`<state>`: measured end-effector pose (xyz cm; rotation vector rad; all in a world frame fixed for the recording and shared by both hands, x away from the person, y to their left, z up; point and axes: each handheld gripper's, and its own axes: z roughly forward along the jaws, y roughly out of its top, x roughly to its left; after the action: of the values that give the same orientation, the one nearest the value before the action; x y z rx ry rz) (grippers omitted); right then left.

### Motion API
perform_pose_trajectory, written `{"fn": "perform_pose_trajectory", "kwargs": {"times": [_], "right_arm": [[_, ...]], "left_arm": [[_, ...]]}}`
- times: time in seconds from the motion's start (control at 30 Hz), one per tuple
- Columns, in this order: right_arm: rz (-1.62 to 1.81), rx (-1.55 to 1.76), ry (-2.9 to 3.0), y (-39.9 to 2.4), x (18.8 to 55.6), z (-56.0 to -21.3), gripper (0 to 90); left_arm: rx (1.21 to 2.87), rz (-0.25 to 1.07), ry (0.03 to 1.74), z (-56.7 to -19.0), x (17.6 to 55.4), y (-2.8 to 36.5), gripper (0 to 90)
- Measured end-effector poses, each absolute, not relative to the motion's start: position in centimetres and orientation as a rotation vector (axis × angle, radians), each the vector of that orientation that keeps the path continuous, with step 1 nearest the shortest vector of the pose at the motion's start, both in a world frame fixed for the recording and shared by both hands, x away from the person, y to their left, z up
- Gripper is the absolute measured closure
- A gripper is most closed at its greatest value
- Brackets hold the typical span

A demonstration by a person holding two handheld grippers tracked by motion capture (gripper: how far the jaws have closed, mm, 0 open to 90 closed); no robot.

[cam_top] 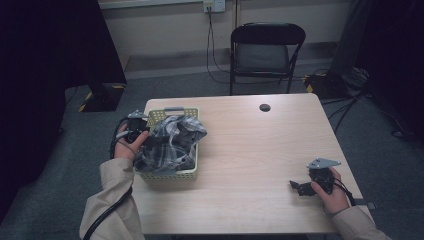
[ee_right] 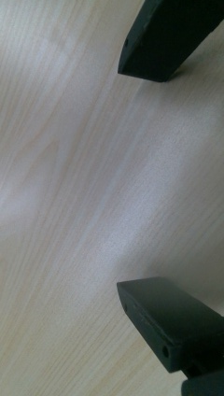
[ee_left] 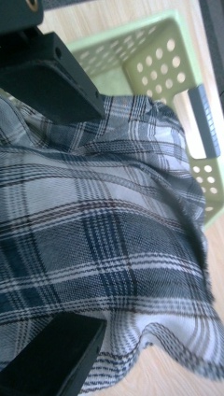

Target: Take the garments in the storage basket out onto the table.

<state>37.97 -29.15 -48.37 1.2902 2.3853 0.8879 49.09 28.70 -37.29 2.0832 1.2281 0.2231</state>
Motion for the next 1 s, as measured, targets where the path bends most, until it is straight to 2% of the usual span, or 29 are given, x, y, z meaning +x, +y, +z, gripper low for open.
{"fn": "perform_pose_trajectory", "kwargs": {"times": [0.37, 0.73, 1.0], "right_arm": [[0.888, 1.29, 2.385, -29.1, 38.0, -48.4, 0.0], [0.888, 1.29, 2.385, -29.1, 38.0, -48.4, 0.0], [0.888, 1.29, 2.385, -29.1, 38.0, -48.4, 0.0]], "left_arm": [[2.26, 0.207, 1.25, -39.7, 50.6, 27.2, 0.5], [2.334, 0.145, 1.258, -41.7, 51.0, 26.9, 0.2], [2.358, 0.04, 1.39, -43.7, 51.7, 26.8, 0.0]]}}
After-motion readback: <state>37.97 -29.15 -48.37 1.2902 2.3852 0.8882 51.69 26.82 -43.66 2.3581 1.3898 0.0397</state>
